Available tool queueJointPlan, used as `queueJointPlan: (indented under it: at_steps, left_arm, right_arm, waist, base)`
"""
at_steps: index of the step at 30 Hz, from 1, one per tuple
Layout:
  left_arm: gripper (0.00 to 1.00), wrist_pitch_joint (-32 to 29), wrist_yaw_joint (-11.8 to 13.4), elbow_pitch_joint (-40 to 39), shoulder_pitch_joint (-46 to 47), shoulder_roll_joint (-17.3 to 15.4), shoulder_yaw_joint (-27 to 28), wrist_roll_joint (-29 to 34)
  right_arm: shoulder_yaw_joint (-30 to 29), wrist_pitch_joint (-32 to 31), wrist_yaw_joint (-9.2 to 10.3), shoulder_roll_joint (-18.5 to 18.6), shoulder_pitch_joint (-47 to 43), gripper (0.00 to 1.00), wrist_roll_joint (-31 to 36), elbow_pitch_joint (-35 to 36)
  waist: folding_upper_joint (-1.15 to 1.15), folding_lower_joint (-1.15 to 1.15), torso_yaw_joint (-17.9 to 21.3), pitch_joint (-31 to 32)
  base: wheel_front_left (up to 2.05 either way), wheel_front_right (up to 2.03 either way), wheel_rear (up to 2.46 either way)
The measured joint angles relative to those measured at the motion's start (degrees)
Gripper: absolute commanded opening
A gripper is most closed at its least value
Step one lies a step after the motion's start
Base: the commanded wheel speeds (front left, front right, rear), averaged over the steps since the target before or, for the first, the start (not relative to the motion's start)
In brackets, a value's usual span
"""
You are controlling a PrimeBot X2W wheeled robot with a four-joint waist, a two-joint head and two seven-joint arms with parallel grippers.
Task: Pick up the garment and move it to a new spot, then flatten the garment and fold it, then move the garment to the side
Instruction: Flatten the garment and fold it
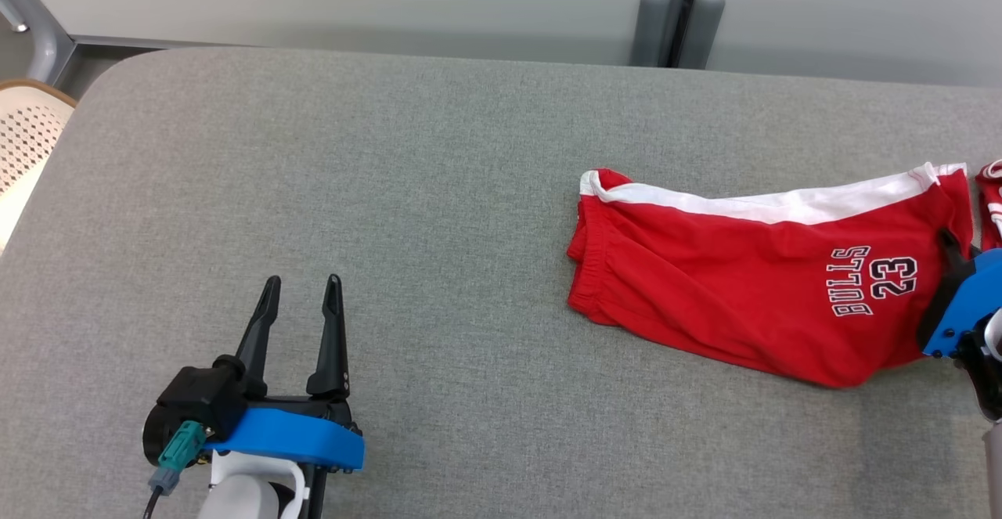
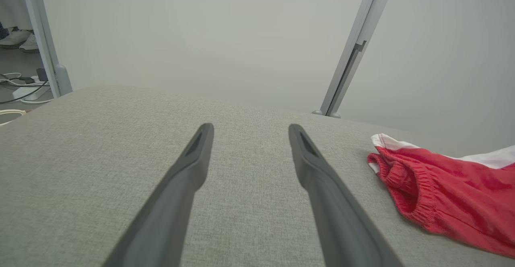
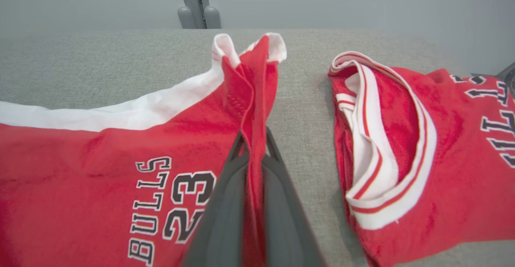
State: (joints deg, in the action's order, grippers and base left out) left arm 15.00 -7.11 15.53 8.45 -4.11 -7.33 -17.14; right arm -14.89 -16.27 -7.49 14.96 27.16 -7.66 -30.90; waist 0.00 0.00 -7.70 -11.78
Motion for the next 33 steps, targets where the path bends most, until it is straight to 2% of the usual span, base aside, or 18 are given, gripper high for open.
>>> queueJointPlan:
  at_steps: [4,6,13,21,32,33]
  left_arm:
    - [1.0,0.0,0.0,0.51,-0.12,0.12,-0.54,-0.11]
    - [1.0,0.0,0.0,0.96,-0.13,0.15,-0.94,-0.44]
    - [1.0,-0.01,-0.01,1.44,-0.11,0.18,-1.92,-0.96]
    - [1.0,0.0,-0.02,1.48,-0.08,0.12,-2.59,-1.55]
    - [1.0,0.0,-0.1,1.27,0.53,0.36,-3.16,-2.12]
    - [1.0,0.0,-0.1,1.23,0.53,0.38,-3.13,-2.13]
  right_arm:
    - [-1.7,-4.3,0.0,-1.86,-1.3,0.0,2.7,6.26]
    - [-1.23,-7.6,0.0,-3.97,-1.32,0.0,3.92,10.27]
    - [4.8,-12.69,0.0,-8.61,0.28,0.0,4.7,14.25]
    - [13.12,-12.34,0.0,-11.47,3.83,0.0,2.77,9.81]
    - [19.6,-8.56,0.0,-12.04,8.77,0.0,-1.41,-1.7]
    - [20.05,-8.33,0.0,-12.04,9.22,0.31,-1.93,-2.66]
  waist:
    - [0.0,0.0,-0.11,0.84]
    - [0.0,0.0,-0.56,1.1]
    - [0.0,0.0,-2.43,1.39]
    - [0.0,0.0,-4.96,1.09]
    - [0.0,0.0,-7.73,-0.42]
    - [0.0,0.0,-7.82,-0.52]
  base:
    - [0.0,0.0,0.0]
    - [0.0,0.0,0.0]
    - [0.0,0.0,0.0]
    - [0.0,0.0,0.0]
    - [0.0,0.0,0.0]
    - [0.0,0.0,0.0]
